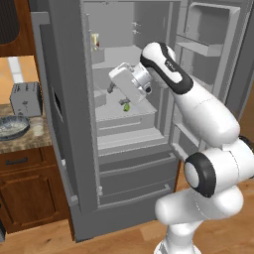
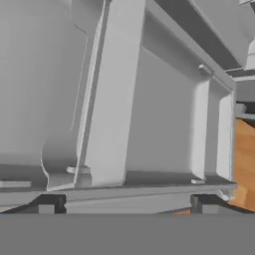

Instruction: Grab a lemon wedge from the fridge and one ice cube from the ice bowl, and put them in the glass of lemonade.

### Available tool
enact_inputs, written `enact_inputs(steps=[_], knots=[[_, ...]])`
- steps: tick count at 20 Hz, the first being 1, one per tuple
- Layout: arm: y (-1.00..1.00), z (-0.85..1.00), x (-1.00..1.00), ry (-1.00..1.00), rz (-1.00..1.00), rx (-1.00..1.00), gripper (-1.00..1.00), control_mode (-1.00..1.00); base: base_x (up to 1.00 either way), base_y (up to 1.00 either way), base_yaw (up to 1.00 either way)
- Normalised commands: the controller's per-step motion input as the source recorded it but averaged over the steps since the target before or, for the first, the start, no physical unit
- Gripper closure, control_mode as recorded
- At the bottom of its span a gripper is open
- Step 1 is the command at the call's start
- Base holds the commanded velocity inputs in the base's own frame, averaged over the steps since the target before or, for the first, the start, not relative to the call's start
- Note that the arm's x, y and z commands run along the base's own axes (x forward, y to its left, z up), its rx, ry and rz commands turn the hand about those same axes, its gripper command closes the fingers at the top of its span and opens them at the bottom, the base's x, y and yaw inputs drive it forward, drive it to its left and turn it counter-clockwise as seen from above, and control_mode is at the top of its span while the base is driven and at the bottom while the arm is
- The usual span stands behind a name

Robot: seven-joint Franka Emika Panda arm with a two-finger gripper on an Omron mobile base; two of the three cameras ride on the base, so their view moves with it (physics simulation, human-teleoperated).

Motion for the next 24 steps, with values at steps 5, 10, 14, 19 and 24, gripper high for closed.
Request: enact_inputs(steps=[5,10,14,19,24], knots=[[1.00,-0.53,0.13,0.11,0.00,-0.03,-1.00,-1.00,0.00,0.00,0.00],[0.64,-0.02,-0.37,0.01,0.00,0.00,-1.00,-1.00,0.00,0.00,0.00],[-0.96,0.29,-0.51,-0.29,0.00,0.00,-1.00,-1.00,0.00,0.00,0.00],[-1.00,0.66,-0.63,-0.39,0.00,-0.10,-1.00,-1.00,0.00,0.00,0.00],[-0.66,0.17,-0.60,-0.20,0.00,-0.28,-1.00,-1.00,0.00,0.00,0.00]])
